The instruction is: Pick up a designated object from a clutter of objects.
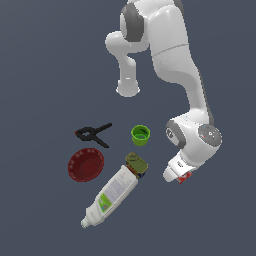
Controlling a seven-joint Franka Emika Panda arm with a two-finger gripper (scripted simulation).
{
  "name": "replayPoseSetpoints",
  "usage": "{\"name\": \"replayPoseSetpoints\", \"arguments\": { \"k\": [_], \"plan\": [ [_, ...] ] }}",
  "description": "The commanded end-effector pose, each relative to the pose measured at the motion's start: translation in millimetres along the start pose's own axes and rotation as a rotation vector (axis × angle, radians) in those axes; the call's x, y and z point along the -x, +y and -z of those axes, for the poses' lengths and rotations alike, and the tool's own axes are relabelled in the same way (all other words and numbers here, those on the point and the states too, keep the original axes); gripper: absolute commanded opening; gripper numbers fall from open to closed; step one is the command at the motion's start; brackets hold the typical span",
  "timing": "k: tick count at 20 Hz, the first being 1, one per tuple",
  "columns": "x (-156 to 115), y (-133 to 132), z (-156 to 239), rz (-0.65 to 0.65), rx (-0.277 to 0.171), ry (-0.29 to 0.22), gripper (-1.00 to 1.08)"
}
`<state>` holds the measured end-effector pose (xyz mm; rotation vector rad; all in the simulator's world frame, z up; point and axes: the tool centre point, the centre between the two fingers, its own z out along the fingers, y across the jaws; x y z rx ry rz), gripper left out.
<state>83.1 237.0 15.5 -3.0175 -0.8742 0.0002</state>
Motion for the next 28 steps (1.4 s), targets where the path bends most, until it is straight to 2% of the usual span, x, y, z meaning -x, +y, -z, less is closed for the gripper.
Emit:
{"name": "replayPoseSetpoints", "arguments": {
  "k": [1,8,14,20,28],
  "plan": [
    [0.1,0.5,-0.3,-0.001,0.0,0.0,-1.0],
    [-0.1,0.9,2.8,-0.001,0.0,0.0,-1.0],
    [-1.6,3.6,27.4,0.0,0.0,0.0,-1.0],
    [-4.8,9.4,76.2,0.001,0.0,0.0,-1.0],
    [-11.2,20.4,165.8,0.001,-0.001,0.0,-1.0]
  ]
}}
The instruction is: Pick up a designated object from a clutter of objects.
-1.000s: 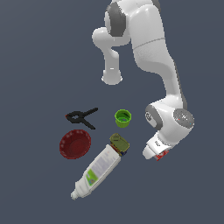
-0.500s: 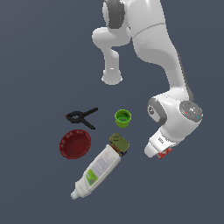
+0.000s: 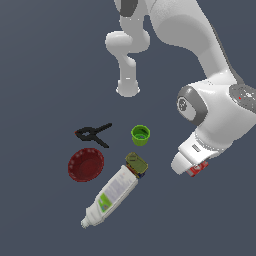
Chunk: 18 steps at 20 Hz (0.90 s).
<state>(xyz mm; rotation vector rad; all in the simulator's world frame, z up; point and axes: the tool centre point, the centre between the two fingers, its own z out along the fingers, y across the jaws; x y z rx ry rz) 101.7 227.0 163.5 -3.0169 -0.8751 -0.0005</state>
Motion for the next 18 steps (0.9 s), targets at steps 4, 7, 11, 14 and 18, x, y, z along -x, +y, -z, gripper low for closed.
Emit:
{"name": "replayPoseSetpoints", "arguments": {
  "k": [4,7,11,14,18],
  "plan": [
    [-4.6,7.7,63.7,0.0,-0.001,0.0,-1.0],
    [-7.5,11.9,97.1,0.0,-0.001,0.0,-1.0],
    [-11.5,17.3,138.9,0.0,-0.001,0.0,-1.0],
    [-14.4,21.5,167.1,0.0,-0.001,0.0,-1.0],
    [-18.0,25.9,198.0,-0.001,-0.001,0.0,-1.0]
  ]
}}
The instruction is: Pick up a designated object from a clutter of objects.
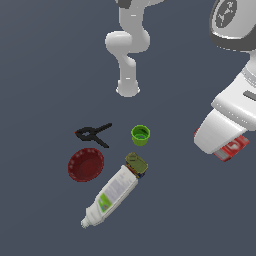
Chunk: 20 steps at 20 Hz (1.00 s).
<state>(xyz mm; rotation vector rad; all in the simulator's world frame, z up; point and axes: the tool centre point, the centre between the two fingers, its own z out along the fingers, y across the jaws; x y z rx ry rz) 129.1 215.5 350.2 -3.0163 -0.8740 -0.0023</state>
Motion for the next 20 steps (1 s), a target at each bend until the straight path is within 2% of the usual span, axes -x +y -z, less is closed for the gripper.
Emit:
{"name": "replayPoseSetpoints", "arguments": {
  "k": [1,9,20],
  "plan": [
    [-1.8,2.5,18.0,0.0,0.0,-0.001,-1.0],
    [-7.5,8.5,58.3,-0.001,0.0,-0.002,-1.0],
    [-11.4,11.9,78.2,-0.001,0.001,-0.002,-1.0]
  ]
}}
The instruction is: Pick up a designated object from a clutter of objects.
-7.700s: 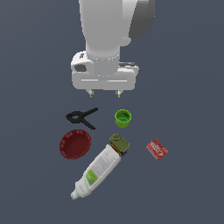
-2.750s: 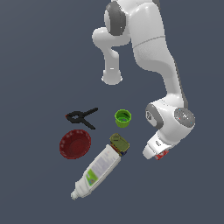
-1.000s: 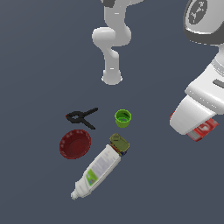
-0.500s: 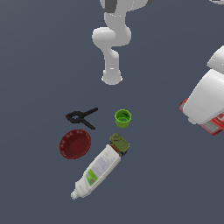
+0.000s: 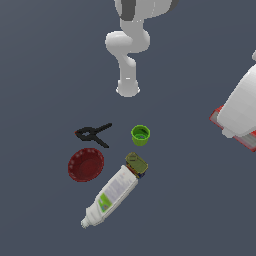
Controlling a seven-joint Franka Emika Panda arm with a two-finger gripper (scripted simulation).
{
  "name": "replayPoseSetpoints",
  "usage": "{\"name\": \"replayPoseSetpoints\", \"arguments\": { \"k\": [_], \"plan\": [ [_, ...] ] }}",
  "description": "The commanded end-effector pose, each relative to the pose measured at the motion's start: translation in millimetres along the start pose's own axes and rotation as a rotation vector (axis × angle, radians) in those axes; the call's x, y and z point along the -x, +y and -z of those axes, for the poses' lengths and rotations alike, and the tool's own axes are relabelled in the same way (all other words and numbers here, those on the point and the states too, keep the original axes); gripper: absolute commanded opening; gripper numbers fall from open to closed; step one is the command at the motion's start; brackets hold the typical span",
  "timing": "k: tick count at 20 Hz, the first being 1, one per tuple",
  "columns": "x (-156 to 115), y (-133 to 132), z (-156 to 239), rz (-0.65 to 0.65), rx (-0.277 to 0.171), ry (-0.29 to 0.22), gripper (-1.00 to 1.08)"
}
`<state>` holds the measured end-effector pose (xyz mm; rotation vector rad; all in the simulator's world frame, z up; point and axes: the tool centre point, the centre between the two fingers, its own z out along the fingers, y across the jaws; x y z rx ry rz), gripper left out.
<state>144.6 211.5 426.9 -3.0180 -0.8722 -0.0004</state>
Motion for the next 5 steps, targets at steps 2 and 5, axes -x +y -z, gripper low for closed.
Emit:
{"name": "replayPoseSetpoints", "arguments": {
  "k": [2,5],
  "plan": [
    [-0.7,0.5,2.4,0.0,0.0,0.0,-1.0],
    [-0.9,0.6,2.9,0.0,0.0,0.0,-1.0]
  ]
}}
